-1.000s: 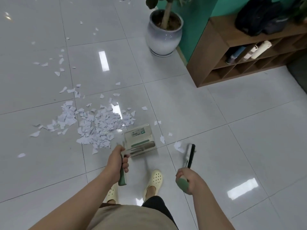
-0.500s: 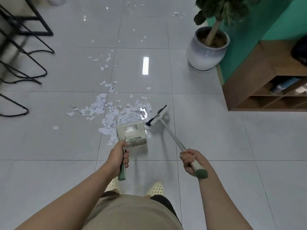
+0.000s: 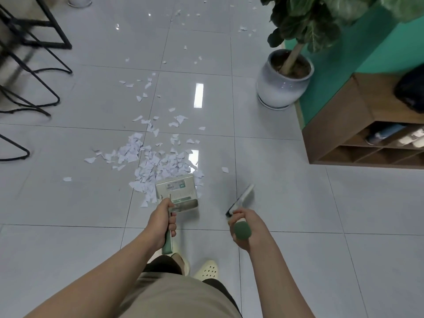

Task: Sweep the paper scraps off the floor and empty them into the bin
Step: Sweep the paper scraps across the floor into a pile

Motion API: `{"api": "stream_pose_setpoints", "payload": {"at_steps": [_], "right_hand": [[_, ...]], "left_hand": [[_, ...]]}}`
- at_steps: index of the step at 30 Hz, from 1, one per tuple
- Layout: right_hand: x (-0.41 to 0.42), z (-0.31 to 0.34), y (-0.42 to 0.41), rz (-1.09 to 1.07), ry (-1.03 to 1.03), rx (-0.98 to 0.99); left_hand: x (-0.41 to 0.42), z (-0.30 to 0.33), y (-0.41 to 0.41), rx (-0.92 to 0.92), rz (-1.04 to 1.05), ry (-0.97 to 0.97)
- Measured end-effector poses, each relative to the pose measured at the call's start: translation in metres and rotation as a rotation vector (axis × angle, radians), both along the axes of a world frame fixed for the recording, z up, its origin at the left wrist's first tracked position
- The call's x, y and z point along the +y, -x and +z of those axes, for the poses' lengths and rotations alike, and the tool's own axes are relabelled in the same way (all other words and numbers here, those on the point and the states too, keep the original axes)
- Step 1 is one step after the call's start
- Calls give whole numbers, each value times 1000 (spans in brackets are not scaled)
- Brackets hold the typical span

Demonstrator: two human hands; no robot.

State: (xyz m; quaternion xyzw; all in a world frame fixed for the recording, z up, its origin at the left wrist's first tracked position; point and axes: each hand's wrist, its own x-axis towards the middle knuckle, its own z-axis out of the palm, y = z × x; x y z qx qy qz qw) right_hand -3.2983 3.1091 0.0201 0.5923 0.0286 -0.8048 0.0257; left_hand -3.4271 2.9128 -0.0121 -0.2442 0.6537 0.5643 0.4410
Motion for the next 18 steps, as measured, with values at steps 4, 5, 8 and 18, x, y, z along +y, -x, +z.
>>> {"api": "stream_pose_setpoints", "payload": {"at_steps": [4,5,8,18], "right_hand": [[-23,-3,9,45,8,-80],[-30,-3,13,103,-21,-105],[-47,-3,33,315,-127,-177],[-4,-49,119,378,104,-116]], "left_hand": [[7,-7,15,-49,-20,-3],[9,-7,20,-61,-17,-7],[9,-7,39,-104,2,-16],[-39,-4,106,-179,68,-54]]}}
